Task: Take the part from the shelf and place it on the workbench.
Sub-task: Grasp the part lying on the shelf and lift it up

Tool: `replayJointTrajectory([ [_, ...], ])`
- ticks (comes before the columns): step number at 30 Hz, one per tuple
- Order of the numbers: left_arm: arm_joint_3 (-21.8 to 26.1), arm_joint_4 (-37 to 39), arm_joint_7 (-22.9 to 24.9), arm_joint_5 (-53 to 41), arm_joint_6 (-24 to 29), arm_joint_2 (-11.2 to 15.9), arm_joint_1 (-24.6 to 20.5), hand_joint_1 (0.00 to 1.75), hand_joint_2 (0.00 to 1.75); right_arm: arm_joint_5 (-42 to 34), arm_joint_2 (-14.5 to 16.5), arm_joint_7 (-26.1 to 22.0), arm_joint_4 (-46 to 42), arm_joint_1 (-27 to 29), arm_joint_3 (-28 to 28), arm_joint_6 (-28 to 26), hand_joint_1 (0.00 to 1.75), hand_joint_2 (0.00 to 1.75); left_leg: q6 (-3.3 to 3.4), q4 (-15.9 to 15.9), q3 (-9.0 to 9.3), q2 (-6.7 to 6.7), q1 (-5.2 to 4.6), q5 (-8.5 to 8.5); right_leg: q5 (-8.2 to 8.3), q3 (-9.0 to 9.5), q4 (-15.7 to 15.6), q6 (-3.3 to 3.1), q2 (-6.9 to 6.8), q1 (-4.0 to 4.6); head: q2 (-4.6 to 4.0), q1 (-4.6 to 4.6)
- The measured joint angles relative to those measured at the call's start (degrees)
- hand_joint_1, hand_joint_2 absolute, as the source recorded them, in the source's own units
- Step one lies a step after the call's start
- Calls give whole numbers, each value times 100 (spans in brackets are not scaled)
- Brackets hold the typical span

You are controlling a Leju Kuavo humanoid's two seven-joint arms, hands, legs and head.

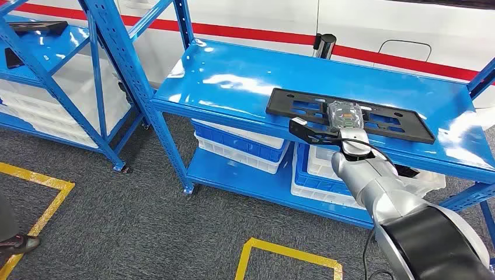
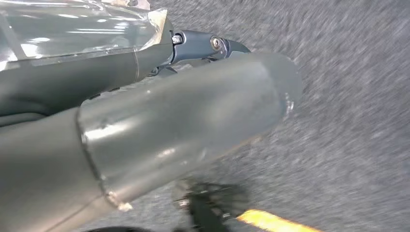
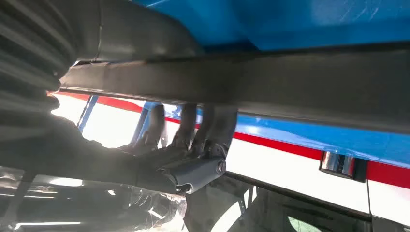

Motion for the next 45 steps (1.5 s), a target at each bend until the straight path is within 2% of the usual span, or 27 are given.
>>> replayJointTrajectory([
  [12,104,0,-181,-120,230,-43,1,0,0,83,20,-289,0,25,-88,-64,171,175,0,0,0,-1,-1,0,0,0,0,0,0,0,0,0],
  [14,108,0,-429,-118,241,-47,5,0,0,76,21,-369,0,25,-107,-112,172,175,0,0,-1,-2,-1,0,0,0,0,0,0,0,0,0],
  [16,128,0,-878,-91,235,-51,4,0,0,32,25,-596,-2,25,-142,-225,174,175,0,0,-2,-2,-2,0,0,2,1,0,-1,0,0,1],
  [18,169,-1,-1155,-42,182,-52,-1,0,87,-95,49,-1016,-27,15,-220,-374,174,175,0,0,-8,1,-4,1,1,7,4,0,0,0,0,2],
  [20,221,-3,-1215,11,155,-50,1,0,87,-305,109,-1653,-100,-44,-341,-498,173,175,1,0,-16,15,-3,3,4,7,9,2,11,1,0,1],
  [22,276,-9,-1221,66,175,-48,1,0,0,-602,193,-2403,-252,-189,-491,-547,174,175,2,1,-18,25,-3,5,6,-2,13,4,23,0,0,-1],
  [25,331,-33,-1224,118,221,-46,10,0,0,-1101,278,-3330,-640,-503,-721,-445,175,175,2,3,-17,14,-2,6,3,-18,13,4,16,-2,0,-1],
  [28,356,-52,-1224,157,251,-49,20,0,0,-1313,332,-3559,-1016,-775,-843,-302,174,175,2,2,-18,-3,3,6,-1,-16,12,0,-3,-1,0,-1],
  [32,403,-57,-1224,247,309,-56,23,0,0,-1606,349,-3839,-1530,-845,-889,-286,174,175,1,1,-19,-9,4,6,-2,-12,12,-1,-11,0,0,-1],
  [40,559,-55,-1161,385,351,-58,16,0,0,-2161,135,-3502,-3017,-719,-693,244,175,175,2,2,-16,-2,1,6,-1,-16,10,0,-11,-4,0,0],
  [45,578,-55,-618,264,411,-61,0,0,0,-2388,-8,-3475,-3235,-572,-627,97,175,175,2,2,-15,-2,1,6,-1,-14,10,0,-11,-3,0,0],
])
